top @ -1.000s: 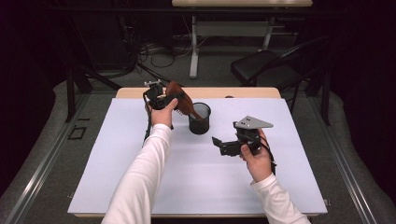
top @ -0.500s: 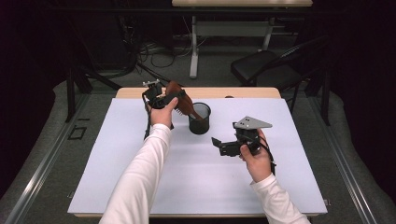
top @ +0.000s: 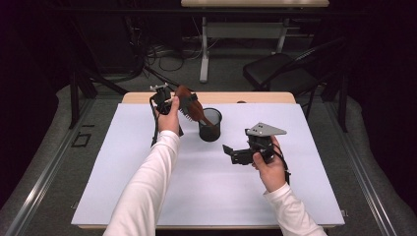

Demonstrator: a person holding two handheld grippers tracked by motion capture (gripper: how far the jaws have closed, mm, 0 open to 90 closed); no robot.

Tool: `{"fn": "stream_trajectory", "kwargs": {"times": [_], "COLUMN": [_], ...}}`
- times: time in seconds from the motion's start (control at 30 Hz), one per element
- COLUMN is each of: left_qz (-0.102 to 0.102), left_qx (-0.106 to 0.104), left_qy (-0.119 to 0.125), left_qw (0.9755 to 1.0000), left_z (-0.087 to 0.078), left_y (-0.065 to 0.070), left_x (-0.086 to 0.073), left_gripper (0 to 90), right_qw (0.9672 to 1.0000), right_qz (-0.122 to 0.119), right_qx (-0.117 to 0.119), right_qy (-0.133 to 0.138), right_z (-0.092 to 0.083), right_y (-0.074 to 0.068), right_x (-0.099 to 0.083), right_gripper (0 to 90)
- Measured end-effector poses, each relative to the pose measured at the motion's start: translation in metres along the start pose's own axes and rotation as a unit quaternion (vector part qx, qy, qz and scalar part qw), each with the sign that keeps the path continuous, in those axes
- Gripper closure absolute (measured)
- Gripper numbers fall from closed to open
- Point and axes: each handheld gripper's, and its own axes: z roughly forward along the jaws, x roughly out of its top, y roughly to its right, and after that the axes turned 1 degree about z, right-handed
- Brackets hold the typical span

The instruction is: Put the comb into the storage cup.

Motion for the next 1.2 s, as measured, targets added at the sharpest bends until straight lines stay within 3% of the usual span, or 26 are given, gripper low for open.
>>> {"fn": "stream_trajectory", "kwargs": {"times": [1.2], "left_qz": [0.007], "left_qx": [0.002], "left_qy": [-0.006], "left_qw": [1.0000], "left_z": [-0.0031], "left_y": [0.0009], "left_x": [0.0021], "left_gripper": [0.4], "right_qw": [1.0000], "right_qz": [0.001], "right_qx": [0.002], "right_qy": [-0.007], "right_z": [0.0019], "right_y": [-0.0012], "right_x": [-0.0007], "right_gripper": [0.0]}}
